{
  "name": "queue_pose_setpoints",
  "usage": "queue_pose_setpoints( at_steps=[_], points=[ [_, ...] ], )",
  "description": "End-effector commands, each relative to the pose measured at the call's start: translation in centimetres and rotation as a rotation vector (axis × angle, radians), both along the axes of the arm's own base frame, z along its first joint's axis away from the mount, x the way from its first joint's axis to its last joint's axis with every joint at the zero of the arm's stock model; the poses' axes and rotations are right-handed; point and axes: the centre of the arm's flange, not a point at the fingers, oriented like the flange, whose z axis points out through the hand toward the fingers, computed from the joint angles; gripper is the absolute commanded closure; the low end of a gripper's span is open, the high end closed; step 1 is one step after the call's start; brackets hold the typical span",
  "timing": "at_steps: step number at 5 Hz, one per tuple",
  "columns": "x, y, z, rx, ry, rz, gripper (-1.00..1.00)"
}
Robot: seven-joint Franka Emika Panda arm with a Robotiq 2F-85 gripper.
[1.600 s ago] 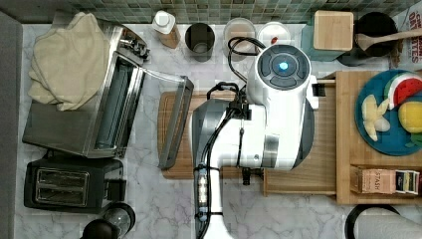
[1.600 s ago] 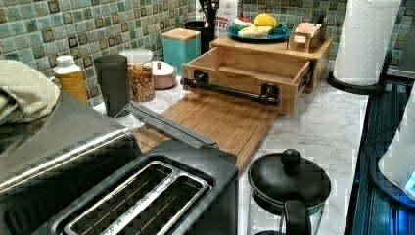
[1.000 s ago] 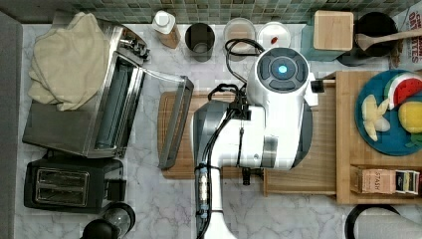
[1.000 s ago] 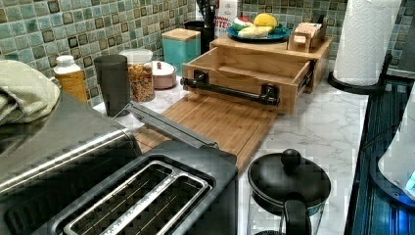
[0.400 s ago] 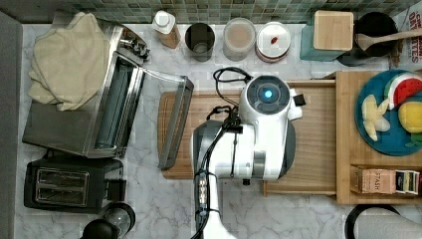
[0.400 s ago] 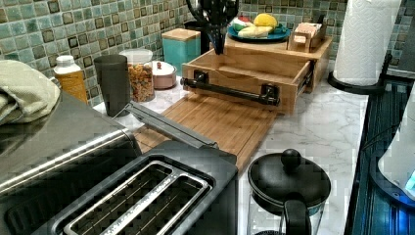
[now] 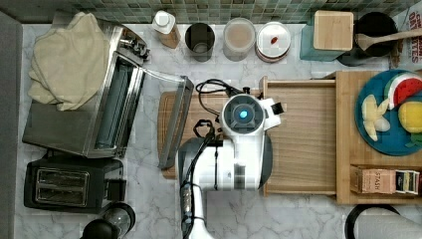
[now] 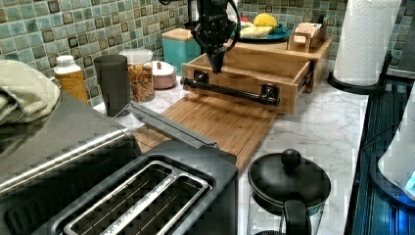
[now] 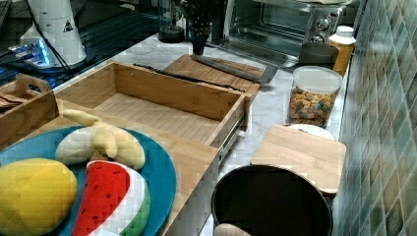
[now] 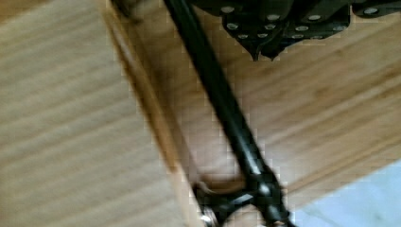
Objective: Close the drawer.
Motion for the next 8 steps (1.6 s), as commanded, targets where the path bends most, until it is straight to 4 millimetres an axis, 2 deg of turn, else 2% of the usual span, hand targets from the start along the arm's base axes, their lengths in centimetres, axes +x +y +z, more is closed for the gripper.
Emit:
queue_pose_setpoints(
  at_steps=[1, 2, 3, 4, 6, 7, 8],
  points=[
    [-0.4, 5.8, 0.3, -0.055, -0.025, 0.245, 1.00],
    [0.3, 5.0, -2.7, -0.097, -0.001, 0.267, 1.00],
    [0.6, 4.4, -4.5, -0.102, 0.030, 0.243, 1.00],
    [-0.2, 4.6, -5.1, -0.121, 0.006, 0.247, 1.00],
    [-0.6, 2.8, -4.8, -0.199, -0.010, 0.282, 1.00],
    [-0.3, 1.0, -5.1, -0.224, -0.013, 0.308, 1.00],
    [0.6, -1.5, -6.3, -0.173, 0.004, 0.327, 1.00]
  ],
)
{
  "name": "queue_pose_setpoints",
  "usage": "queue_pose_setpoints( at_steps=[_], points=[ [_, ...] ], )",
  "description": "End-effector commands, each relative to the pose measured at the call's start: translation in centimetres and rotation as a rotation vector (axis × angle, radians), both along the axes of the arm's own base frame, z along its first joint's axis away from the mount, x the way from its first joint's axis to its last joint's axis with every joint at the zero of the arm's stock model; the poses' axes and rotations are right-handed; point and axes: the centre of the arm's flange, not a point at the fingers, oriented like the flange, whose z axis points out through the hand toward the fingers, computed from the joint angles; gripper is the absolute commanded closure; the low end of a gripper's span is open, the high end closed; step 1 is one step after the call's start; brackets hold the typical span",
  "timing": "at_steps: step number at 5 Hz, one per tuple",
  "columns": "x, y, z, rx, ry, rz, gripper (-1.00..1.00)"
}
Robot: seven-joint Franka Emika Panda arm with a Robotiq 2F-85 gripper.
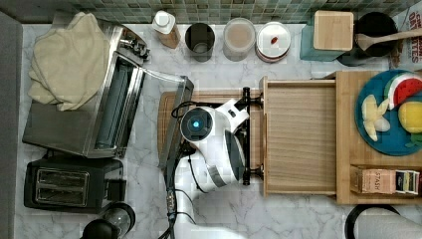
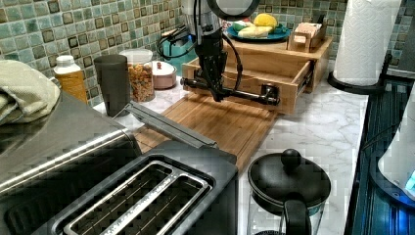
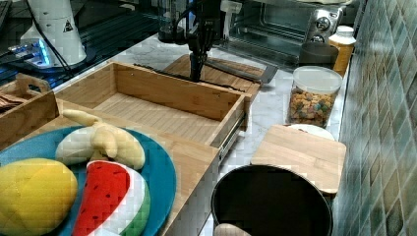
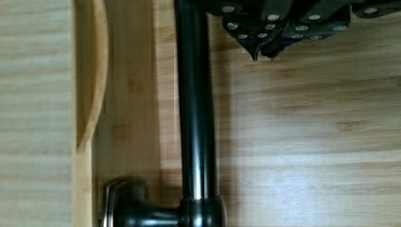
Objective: Close the drawer.
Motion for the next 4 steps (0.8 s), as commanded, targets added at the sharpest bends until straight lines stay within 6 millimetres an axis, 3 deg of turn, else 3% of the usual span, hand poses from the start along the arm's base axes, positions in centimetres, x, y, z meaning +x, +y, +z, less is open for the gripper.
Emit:
queue_pose_setpoints(
  at_steps=[1, 3, 4],
  points=[
    [1.9, -7.9, 1.1, 0.054, -0.065, -0.073, 1.00],
    [1.5, -14.1, 1.9, -0.018, -0.040, -0.095, 1.00],
    [1.2, -19.0, 2.4, -0.085, -0.003, -0.128, 1.00]
  ],
)
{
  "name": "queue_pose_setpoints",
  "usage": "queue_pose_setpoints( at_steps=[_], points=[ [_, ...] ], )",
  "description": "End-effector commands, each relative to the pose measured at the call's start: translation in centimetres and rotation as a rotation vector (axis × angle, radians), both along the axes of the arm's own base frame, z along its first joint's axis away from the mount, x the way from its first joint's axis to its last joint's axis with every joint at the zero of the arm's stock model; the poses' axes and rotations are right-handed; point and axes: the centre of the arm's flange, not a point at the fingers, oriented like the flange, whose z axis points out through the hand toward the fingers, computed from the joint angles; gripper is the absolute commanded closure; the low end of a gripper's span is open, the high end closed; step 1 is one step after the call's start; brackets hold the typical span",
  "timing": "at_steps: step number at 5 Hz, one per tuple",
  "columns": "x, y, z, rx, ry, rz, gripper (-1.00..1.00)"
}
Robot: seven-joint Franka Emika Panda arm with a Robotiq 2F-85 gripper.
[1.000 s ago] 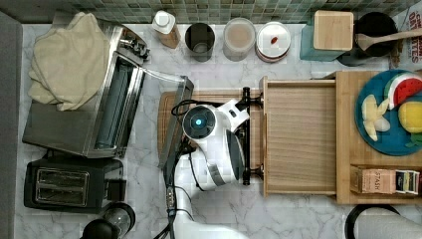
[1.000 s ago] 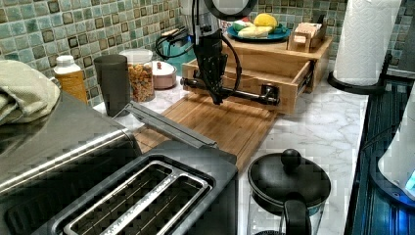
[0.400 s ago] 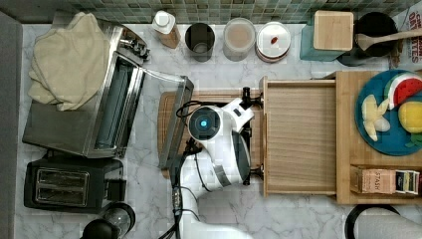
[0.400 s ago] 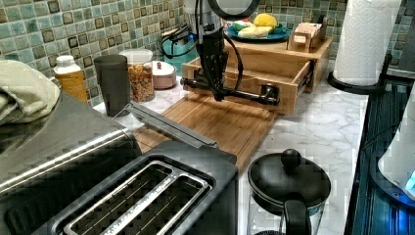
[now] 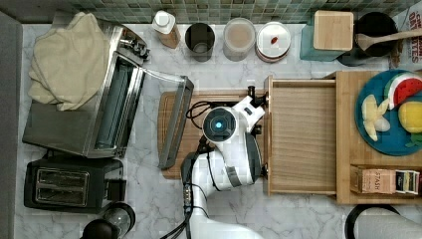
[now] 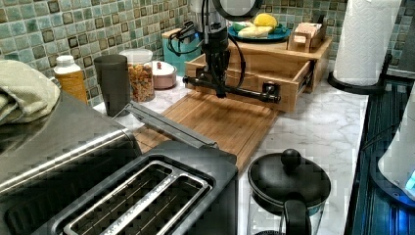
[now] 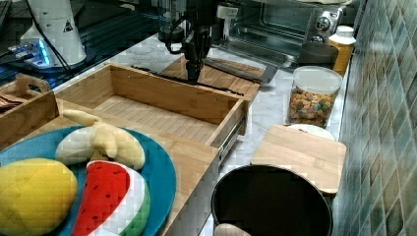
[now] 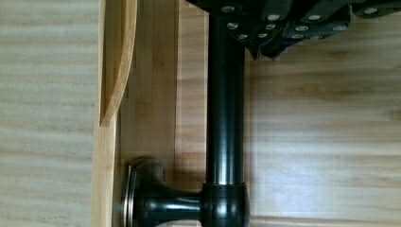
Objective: Close the drawer.
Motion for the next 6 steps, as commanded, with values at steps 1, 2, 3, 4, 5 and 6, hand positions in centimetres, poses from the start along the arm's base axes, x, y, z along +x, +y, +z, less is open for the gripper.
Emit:
queue_pose_setpoints(
  at_steps=[1, 2, 3, 4, 5, 6],
  points=[
    [-0.5, -19.4, 2.5, -0.170, -0.021, -0.148, 1.00],
    [-1.6, -23.7, 2.7, -0.212, -0.021, -0.154, 1.00],
    [-2.9, -28.0, 3.2, -0.244, 0.002, -0.149, 1.00],
    [-4.4, -31.7, 4.3, -0.261, 0.078, -0.143, 1.00],
    [-5.8, -35.0, 4.8, -0.263, 0.082, -0.134, 1.00],
    [-6.6, -37.2, 5.1, -0.138, 0.012, -0.124, 1.00]
  ],
)
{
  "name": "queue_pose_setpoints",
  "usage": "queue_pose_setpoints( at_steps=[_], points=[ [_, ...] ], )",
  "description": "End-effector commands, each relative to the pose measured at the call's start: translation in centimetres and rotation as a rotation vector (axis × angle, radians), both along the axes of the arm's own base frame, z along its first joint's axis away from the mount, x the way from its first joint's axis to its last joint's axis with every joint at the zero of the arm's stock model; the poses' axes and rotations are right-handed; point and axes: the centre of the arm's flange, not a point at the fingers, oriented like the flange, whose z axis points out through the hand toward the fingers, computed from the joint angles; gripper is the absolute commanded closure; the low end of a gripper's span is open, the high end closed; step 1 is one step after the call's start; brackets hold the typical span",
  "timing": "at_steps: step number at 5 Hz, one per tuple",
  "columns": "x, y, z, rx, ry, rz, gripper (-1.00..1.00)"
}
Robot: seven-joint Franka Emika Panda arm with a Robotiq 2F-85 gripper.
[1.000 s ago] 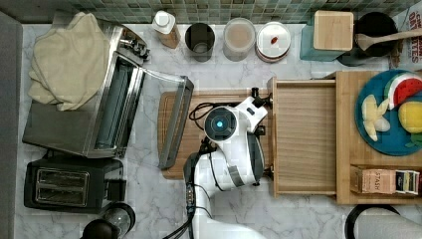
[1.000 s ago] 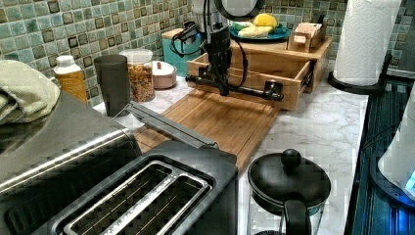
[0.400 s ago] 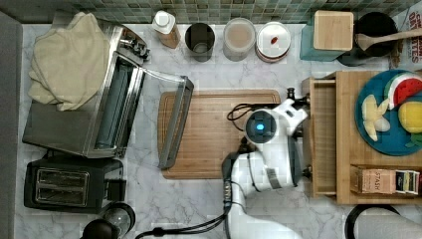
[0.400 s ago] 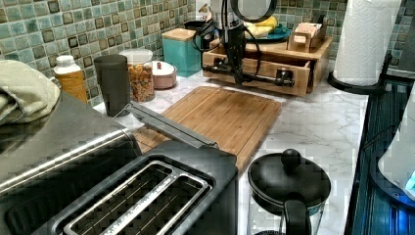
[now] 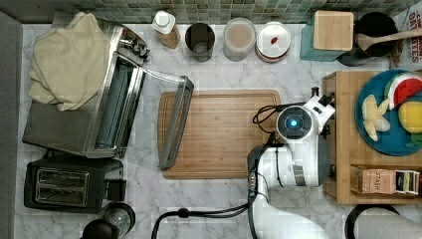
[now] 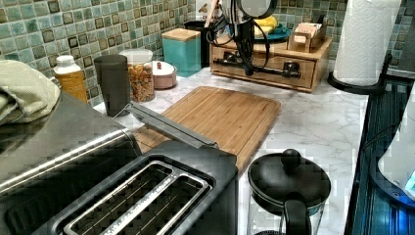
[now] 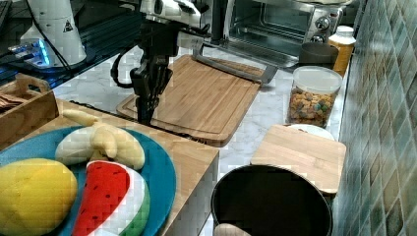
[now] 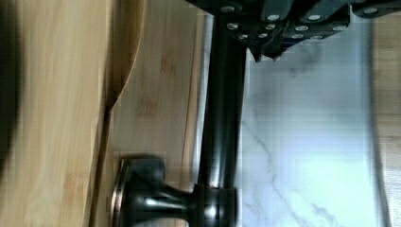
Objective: Close the drawer.
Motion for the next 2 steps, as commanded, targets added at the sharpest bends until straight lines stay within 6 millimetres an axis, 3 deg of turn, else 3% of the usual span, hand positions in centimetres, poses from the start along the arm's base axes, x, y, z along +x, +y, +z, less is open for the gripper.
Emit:
queue_pose_setpoints(
  at_steps=[1, 2],
  points=[
    [-6.74, -18.88, 5.81, 0.001, -0.059, -0.220, 1.00],
    [-6.75, -18.88, 5.80, 0.001, -0.058, -0.220, 1.00]
  ],
)
